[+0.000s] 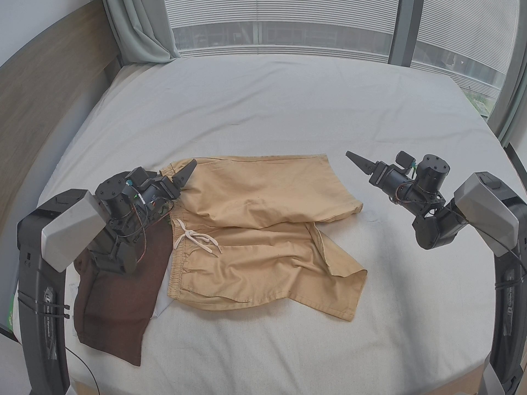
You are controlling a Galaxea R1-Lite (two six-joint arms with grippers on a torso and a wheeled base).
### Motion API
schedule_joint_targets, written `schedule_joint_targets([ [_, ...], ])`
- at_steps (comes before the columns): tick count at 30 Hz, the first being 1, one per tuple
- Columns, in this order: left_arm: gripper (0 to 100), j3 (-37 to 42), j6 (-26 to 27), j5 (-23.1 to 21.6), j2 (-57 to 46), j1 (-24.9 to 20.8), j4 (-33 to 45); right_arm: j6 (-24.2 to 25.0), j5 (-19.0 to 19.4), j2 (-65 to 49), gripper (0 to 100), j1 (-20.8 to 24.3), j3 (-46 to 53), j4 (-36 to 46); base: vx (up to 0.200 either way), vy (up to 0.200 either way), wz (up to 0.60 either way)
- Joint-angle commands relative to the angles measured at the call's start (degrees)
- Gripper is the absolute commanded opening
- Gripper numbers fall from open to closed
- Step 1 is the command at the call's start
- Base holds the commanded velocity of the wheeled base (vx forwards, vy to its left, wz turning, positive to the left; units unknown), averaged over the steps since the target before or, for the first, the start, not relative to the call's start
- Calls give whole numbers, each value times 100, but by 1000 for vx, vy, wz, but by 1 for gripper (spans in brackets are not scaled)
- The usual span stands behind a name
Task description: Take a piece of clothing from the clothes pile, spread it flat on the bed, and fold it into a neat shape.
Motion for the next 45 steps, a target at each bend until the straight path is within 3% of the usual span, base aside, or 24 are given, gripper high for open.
schedule_joint_targets([
  [1,100,1722,35,-146,-1245,30,4,-689,12,-1005,100,177,1680,-635,0,0,0],
  [4,100,2750,52,-550,-1922,109,12,-1234,21,-1102,100,220,2374,-1013,0,0,0],
  [9,100,3954,167,-1113,-2827,338,21,-1735,21,-1155,100,335,3183,-1558,0,0,0],
  [10,100,3954,167,-1113,-2827,338,21,-1735,21,-1155,100,335,3183,-1558,0,0,0],
  [11,100,4323,167,-1491,-3161,417,21,-2236,82,-1181,100,379,3499,-1575,0,0,0],
  [15,100,4675,255,-1851,-3346,540,12,-2535,188,-1181,100,414,3763,-1575,0,0,0],
  [23,100,4683,1054,-1869,-3266,540,12,-2632,196,-1058,100,572,4018,-1575,0,0,0],
  [45,100,4692,1388,-1833,-3170,399,12,-3212,583,-460,100,739,4440,-1575,0,0,0],
])
